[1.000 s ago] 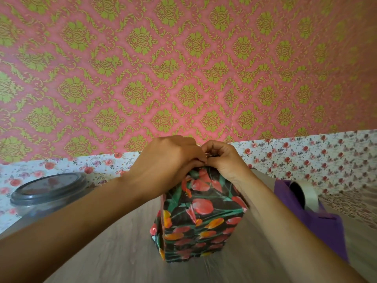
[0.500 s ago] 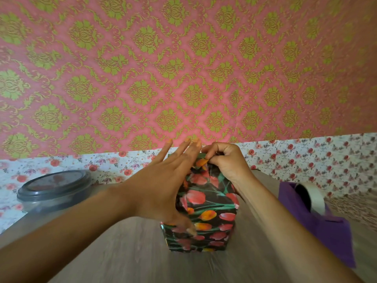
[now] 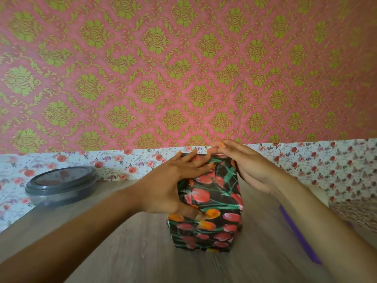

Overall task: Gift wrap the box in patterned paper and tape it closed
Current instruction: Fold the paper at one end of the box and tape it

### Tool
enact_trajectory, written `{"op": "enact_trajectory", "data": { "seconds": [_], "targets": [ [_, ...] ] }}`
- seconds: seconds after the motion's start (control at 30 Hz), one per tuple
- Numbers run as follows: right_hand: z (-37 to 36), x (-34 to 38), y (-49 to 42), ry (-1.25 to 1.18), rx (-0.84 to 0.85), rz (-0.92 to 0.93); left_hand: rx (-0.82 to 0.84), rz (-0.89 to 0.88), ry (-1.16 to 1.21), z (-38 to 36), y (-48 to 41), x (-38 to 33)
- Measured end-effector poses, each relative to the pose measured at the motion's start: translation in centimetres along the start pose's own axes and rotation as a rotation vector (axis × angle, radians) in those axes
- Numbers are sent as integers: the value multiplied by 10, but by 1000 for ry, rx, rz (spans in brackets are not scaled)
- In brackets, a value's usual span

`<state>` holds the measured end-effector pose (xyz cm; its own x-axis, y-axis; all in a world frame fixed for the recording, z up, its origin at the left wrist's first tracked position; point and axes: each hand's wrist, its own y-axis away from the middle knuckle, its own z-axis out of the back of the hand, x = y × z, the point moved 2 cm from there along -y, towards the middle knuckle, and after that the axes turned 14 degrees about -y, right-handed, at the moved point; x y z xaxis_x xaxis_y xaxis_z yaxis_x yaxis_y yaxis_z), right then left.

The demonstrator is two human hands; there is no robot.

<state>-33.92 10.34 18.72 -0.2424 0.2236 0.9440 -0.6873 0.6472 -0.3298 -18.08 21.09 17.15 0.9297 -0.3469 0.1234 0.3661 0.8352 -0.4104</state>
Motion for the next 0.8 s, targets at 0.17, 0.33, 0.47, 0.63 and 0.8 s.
{"op": "enact_trajectory", "data": {
  "seconds": [0.17, 0.33, 0.47, 0.63, 0.8],
  "targets": [
    [-10, -11, -8, -13, -327, 122, -80, -12, 21, -1, 3, 1],
    [-8, -12, -11, -135, -443, 63, -135, -30, -13, -2, 7, 0],
    [-8, -12, -13, -280, -434, 1, -146, -22, -8, -5, 12, -6],
    [-14, -19, -12, -164, -563, 78, -253, -46, -242, -14, 23, -20],
    [-18, -22, 4, -181, -483, 263, -344, -15, -456, -21, 28, -27]
  ]
}}
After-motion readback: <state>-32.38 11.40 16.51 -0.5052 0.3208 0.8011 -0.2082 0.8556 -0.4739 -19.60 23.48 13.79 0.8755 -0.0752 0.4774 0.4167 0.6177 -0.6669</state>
